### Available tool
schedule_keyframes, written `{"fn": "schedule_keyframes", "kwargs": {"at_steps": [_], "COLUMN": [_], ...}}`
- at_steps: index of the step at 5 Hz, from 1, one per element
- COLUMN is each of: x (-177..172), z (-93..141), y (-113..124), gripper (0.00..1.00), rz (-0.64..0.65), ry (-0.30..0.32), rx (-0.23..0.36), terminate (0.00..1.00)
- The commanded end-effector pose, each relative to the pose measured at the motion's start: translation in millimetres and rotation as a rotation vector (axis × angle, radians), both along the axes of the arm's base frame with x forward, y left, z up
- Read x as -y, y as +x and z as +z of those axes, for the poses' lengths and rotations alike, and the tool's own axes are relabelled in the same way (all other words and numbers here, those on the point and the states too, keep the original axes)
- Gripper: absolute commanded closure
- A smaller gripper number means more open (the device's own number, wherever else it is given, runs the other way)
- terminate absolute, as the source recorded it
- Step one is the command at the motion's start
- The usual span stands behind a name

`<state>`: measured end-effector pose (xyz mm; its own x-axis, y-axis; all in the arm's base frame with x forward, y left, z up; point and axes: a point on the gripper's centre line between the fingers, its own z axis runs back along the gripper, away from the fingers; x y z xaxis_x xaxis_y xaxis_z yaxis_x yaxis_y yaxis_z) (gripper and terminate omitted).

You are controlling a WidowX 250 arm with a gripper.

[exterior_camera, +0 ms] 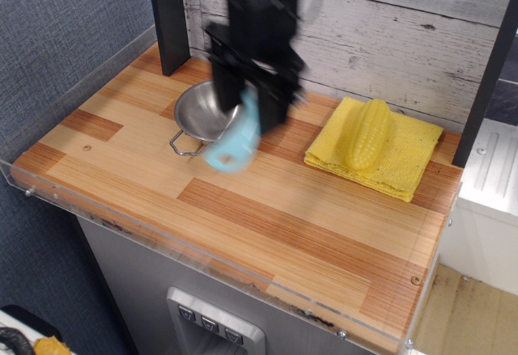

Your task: Place the brush near the pan

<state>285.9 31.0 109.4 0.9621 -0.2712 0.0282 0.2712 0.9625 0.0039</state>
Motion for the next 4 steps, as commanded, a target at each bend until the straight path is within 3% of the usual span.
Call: {"fn": "schedule_keyframes", "kwargs": {"at_steps": [1, 2, 4], "x": [-87.4, -120.6, -148.2], "z": [19.6, 10.2, -29.8], "y": [35.1, 51.8, 63.3], "gripper": [1.00, 1.00, 1.00], "rz": [-0.035, -0.025, 0.017], "ry": [0.089, 0.095, 0.088], "rx": [0.005, 0.021, 0.011], "terminate": [0.00, 0.00, 0.00]}}
